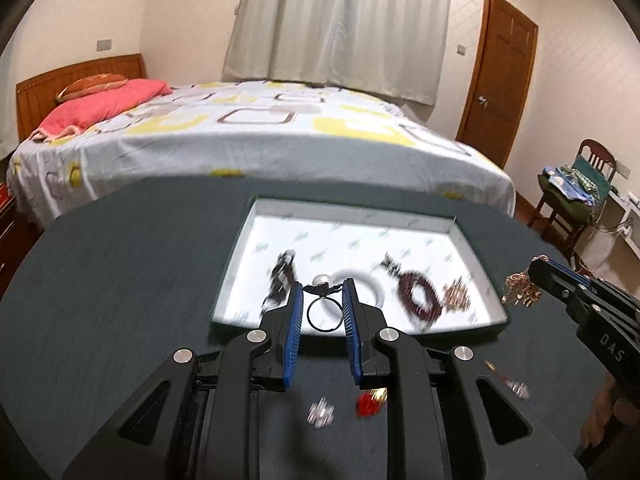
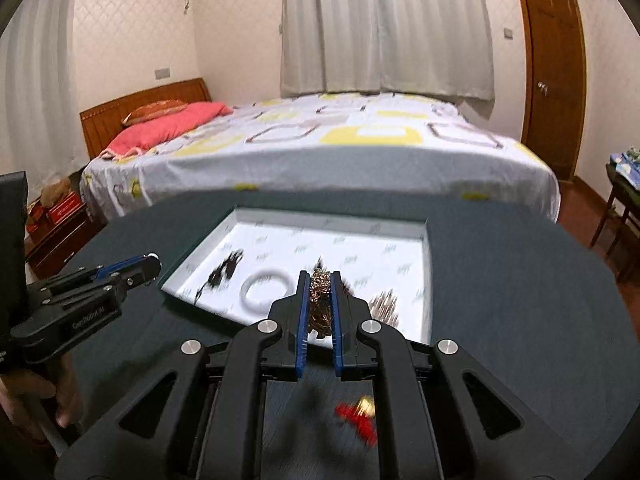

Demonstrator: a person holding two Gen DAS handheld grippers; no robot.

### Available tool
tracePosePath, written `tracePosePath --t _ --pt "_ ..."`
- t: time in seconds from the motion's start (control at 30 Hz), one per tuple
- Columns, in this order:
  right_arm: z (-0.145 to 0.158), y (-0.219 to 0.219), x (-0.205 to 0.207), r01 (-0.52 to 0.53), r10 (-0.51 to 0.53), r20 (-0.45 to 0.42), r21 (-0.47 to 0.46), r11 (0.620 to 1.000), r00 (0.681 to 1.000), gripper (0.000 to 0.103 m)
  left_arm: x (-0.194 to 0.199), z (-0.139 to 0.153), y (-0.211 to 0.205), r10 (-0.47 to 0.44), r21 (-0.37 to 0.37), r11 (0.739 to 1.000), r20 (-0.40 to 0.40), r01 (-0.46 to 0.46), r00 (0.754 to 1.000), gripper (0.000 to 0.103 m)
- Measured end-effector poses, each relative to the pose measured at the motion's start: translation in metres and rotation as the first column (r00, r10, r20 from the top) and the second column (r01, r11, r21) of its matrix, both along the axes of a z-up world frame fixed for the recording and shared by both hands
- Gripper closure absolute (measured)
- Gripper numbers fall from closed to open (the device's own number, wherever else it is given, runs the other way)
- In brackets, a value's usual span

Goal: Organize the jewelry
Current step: 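Carry the gold pendant with right tool while left tool carries silver ring into box, then open both tools to release the gold pendant and silver ring in the box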

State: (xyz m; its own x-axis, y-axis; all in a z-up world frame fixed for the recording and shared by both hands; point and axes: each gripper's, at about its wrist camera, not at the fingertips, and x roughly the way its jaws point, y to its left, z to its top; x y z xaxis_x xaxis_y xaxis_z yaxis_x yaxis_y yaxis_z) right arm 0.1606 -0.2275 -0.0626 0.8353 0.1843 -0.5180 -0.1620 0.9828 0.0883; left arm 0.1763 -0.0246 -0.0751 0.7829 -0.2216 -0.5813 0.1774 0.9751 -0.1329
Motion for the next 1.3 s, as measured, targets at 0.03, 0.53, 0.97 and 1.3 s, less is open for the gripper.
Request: tracePosePath --t 0.03,0.53,0.97,1.3 --pt "0.002 -0.001 0.004 0.004 -0.004 0.009 -0.002 1.0 1.0 0.093 0.006 0.002 -0.004 -0.005 0.003 1.0 0.013 0.005 1.0 0.082" --pt "-0.028 -0.019 0.095 0.068 -0.067 0.02 -0.03 0.997 0.998 0.093 0.109 -0.026 -0.036 -0.021 0.044 0.999 -0.012 0.022 1.0 0.082" --pt "-0.081 -0.026 0.146 0.081 -0.09 -0.173 -0.058 0.995 0.981 0.093 0.165 -0.072 -0.046 -0.028 0.085 0.995 -0.221 0.048 0.975 0.082" --pt "-0.091 -0.029 0.153 0.096 -0.104 -0.221 -0.048 0.994 0.97 0.081 0.175 -0.078 -0.049 -0.028 0.101 0.993 -0.298 0.061 0.954 0.07"
